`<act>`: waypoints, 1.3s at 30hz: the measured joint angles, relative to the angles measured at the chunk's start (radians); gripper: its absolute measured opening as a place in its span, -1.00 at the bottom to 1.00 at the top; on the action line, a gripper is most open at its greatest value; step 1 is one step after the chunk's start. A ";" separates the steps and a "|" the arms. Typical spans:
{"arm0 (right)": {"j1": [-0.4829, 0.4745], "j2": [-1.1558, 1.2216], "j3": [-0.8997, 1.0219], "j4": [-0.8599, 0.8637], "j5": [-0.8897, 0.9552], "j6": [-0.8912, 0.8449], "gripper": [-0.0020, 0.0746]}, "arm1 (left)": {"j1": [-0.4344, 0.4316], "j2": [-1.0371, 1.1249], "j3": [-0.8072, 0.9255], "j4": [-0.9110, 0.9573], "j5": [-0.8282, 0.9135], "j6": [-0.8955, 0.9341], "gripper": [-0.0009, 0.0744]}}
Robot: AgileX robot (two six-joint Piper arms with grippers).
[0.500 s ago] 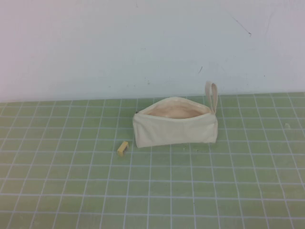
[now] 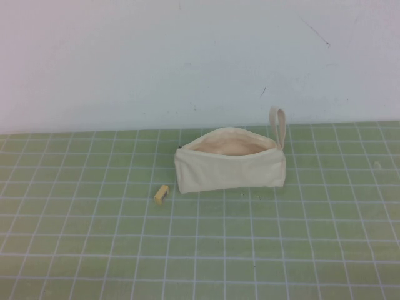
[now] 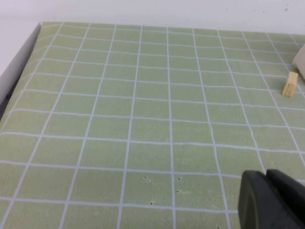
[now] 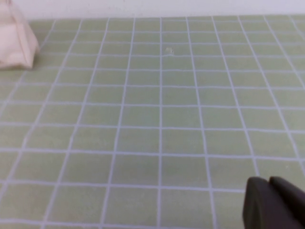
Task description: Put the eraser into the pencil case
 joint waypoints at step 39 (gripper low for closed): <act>0.056 0.000 0.000 -0.015 -0.003 -0.163 -0.95 | 0.000 0.000 0.000 0.000 0.000 0.000 -0.98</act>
